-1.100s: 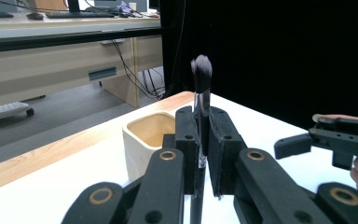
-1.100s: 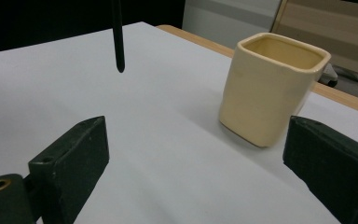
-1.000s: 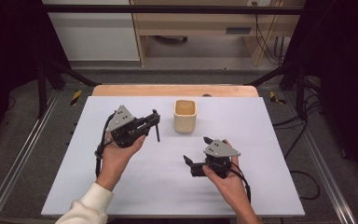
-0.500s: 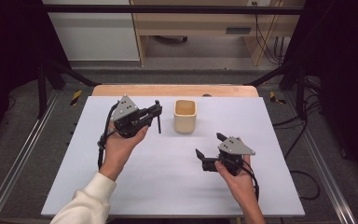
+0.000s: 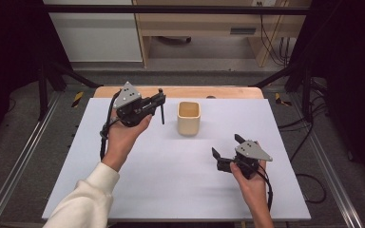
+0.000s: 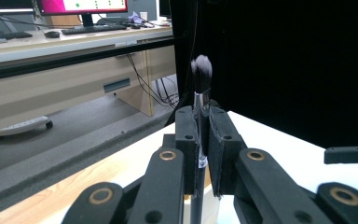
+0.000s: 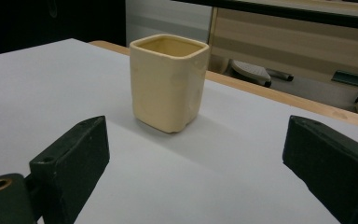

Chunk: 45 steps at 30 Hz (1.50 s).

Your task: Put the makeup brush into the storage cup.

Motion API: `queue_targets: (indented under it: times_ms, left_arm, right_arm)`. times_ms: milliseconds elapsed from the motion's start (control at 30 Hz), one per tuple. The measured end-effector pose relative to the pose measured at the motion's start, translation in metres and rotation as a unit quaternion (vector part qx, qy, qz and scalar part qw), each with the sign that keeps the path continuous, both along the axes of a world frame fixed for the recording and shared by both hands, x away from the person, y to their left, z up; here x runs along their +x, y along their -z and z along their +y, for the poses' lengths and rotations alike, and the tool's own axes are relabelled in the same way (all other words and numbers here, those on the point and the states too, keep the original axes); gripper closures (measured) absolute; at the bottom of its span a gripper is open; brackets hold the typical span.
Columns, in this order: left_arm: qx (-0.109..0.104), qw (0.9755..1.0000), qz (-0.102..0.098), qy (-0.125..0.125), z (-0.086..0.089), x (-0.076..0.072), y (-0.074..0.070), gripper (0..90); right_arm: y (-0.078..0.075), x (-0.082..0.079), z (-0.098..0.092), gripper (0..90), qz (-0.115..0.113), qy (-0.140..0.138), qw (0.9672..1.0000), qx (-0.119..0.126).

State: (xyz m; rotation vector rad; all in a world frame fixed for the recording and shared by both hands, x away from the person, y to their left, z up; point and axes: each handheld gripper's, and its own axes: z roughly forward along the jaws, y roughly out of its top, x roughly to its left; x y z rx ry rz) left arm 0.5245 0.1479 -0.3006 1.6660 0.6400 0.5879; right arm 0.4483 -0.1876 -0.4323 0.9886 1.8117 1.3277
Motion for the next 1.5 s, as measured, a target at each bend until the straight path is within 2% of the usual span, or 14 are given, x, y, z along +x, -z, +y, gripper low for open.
queue_targets:
  times_ms: [233,767,1000,1500]
  left_arm:
    - [-0.003,1.0,-0.003,-0.001,-0.006,0.003,-0.007,84.0]
    - [-0.005,0.9999,-0.012,-0.004,-0.017,0.011,-0.015,84.0]
    - [-0.014,0.9998,-0.013,-0.012,-0.02,0.017,-0.013,84.0]
    - [-0.023,0.9991,-0.014,-0.033,-0.029,0.035,-0.005,84.0]
  right_arm:
    - [0.003,-0.001,-0.003,7.1,0.01,0.003,0.9999,0.004]
    - [0.005,-0.002,-0.011,7.1,0.006,0.006,0.9999,0.009]
    - [0.007,-0.002,-0.016,7.1,-0.004,0.006,1.0,0.002]
    - [0.011,-0.002,-0.026,7.4,-0.001,0.013,0.9999,0.01]
